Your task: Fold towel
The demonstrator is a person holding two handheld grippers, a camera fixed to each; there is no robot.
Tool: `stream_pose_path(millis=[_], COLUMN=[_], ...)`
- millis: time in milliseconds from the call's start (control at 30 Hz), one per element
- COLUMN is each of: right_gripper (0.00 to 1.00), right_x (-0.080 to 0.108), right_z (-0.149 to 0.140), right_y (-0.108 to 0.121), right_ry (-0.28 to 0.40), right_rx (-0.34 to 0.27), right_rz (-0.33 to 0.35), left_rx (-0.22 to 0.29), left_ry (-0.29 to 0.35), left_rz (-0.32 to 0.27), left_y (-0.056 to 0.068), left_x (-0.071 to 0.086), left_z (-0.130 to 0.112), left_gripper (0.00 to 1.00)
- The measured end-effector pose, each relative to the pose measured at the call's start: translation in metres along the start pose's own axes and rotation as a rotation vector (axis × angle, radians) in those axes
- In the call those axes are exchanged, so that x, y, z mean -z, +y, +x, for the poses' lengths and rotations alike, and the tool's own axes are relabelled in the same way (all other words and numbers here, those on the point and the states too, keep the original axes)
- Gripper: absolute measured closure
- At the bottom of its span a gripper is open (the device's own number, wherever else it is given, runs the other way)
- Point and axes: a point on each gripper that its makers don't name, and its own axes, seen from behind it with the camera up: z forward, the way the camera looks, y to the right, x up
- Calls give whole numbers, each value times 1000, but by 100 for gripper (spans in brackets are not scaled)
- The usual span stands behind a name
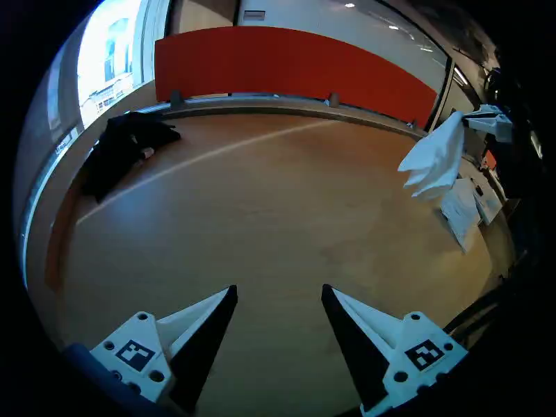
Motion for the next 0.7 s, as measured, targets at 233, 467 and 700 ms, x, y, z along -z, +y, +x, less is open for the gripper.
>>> stream_pose_path(millis=[233,467,700], right_gripper=[96,96,96], right_x=[20,40,56], right_z=[-24,-51,-77], right_y=[48,94,137], right_ry=[-22,-41,-64], right_rx=[-40,-83,-113], right_rz=[-51,-108,-162], left_rx=[-15,-17,-22], left_ry=[-10,-22,-30], left_rz=[5,12,22], left_y=[4,7,9], left_x=[-4,-7,-10], left_z=[0,-2,0], left_gripper=[10,10,11])
